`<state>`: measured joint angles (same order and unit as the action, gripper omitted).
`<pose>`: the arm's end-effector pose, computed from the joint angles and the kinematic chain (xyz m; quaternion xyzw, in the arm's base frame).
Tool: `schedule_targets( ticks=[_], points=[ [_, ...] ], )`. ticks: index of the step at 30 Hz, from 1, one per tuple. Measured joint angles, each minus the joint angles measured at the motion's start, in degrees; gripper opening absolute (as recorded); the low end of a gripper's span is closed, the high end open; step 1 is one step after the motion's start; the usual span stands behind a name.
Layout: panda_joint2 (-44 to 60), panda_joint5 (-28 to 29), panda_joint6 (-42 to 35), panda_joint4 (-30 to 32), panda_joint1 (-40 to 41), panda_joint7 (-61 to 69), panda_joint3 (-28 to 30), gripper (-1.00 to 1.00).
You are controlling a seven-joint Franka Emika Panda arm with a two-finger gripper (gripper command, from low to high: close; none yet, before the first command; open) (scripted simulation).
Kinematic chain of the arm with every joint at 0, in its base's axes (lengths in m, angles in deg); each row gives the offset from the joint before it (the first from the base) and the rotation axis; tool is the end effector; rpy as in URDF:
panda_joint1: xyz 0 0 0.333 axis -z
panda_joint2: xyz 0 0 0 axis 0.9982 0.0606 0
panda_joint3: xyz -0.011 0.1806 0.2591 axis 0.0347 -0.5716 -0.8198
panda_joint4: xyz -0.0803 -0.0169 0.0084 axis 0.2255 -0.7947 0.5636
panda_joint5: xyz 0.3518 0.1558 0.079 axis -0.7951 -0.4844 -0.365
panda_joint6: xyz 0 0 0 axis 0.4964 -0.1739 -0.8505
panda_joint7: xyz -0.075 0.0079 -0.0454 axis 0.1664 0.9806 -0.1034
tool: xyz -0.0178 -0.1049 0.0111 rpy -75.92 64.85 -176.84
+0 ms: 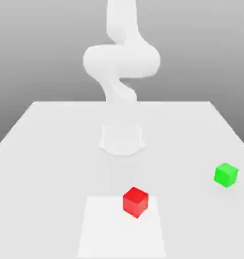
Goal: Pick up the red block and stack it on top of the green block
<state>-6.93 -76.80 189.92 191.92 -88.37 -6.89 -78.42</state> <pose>0.3755 0.0001 0.6613 -0.8772 0.3256 -0.3265 0.1338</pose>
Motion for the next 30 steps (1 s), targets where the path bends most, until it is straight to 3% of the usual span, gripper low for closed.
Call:
schedule_targets(
  ticks=[17,24,25,30],
  points=[
    [35.6,1.1,24.8,27.6,-12.1,38.8,7.3,0.00],
    [51.4,-4.4,37.7,27.6,-9.6,45.7,2.8,0.00],
    [53.0,-5.0,39.1,27.4,-8.8,46.2,1.8,-1.00],
    [53.0,-4.9,39.0,27.4,-8.7,46.1,1.8,-1.00]
  ],
)
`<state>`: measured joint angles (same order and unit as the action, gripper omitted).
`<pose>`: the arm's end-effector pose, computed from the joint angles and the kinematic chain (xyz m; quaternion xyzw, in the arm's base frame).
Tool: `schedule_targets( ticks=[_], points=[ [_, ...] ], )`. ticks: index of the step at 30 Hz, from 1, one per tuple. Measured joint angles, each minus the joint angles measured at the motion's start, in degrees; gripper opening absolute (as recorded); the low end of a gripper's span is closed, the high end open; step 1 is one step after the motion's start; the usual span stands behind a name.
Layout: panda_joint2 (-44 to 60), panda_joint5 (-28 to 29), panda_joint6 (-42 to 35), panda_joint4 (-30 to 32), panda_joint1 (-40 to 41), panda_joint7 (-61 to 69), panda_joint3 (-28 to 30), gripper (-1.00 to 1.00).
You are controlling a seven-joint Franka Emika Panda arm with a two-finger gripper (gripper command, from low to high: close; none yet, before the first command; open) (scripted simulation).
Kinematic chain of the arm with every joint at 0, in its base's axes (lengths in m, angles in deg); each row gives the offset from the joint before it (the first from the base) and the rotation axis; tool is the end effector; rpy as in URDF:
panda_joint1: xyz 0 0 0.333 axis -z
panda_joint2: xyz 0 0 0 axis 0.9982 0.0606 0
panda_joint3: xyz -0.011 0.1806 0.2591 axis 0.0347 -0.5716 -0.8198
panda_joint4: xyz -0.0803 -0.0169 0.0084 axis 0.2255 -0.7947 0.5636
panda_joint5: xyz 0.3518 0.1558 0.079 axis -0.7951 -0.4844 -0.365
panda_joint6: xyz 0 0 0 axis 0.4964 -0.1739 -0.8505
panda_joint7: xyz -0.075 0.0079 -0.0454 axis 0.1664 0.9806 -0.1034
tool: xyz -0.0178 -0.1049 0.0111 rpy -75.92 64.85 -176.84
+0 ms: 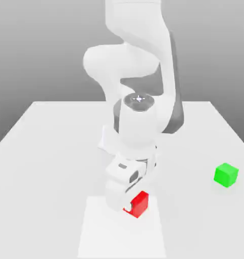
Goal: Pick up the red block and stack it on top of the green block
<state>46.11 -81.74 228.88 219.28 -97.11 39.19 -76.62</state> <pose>0.3519 0.0375 0.1473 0.9979 0.0645 -0.0006 0.0006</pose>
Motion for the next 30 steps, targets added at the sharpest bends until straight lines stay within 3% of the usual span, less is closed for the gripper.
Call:
schedule_targets(
  ticks=[3,9,23,26,29,30],
  points=[
    [-1.1,0.6,-0.9,0.2,-0.1,-0.4,0.3,-1.00],
    [-12.7,5.3,-10.8,1.8,0.1,-3.7,1.3,-1.00],
    [-16.1,2.7,-20.6,-4.6,-30.2,25.7,-15.8,-1.00],
    [-11.6,4.9,-17.3,-5.7,-33.8,27.3,-17.1,-1.00],
    [-5.5,8.9,-11.7,-6.1,-34.7,24.9,-14.9,-1.00],
    [-4.0,9.7,-10.3,-6.2,-35.2,24.3,-14.1,1.00]
  ],
)
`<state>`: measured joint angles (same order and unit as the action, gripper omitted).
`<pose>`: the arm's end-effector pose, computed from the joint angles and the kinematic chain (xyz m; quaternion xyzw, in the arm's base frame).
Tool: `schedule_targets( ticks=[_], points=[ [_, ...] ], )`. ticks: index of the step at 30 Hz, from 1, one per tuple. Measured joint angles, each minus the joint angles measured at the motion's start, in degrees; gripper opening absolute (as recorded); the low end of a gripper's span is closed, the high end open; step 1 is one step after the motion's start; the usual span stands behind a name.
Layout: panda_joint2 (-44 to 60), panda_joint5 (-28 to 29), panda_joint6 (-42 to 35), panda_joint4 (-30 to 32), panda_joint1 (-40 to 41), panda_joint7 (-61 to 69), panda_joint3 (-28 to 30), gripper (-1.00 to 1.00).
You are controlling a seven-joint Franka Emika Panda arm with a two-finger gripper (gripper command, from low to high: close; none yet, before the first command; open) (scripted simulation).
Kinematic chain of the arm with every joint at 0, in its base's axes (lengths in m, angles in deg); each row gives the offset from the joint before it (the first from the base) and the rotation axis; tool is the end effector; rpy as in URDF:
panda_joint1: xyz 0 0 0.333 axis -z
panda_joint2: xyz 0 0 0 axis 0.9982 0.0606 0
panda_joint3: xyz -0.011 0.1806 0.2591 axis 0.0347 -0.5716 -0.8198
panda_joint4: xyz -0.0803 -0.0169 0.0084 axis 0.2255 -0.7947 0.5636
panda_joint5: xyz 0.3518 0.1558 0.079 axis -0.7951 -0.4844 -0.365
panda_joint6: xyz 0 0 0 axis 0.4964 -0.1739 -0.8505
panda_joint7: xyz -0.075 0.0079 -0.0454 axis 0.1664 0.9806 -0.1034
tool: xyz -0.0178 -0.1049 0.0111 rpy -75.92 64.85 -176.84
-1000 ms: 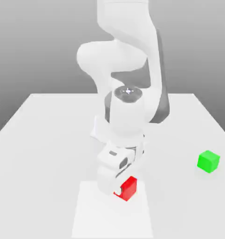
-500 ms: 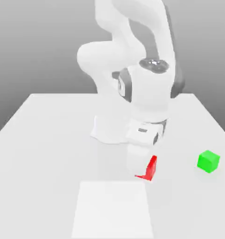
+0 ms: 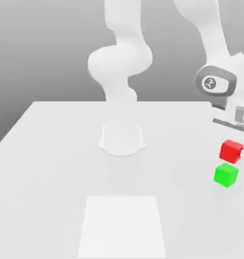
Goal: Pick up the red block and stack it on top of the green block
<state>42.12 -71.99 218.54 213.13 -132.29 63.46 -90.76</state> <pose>0.2115 0.3357 0.1847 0.7048 0.7094 -0.0011 0.0003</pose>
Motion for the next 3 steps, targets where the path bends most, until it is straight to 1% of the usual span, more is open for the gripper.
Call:
schedule_targets(
  ticks=[3],
  points=[
    [0.0,0.0,0.0,0.0,0.0,0.0,0.0,1.00]
  ],
)
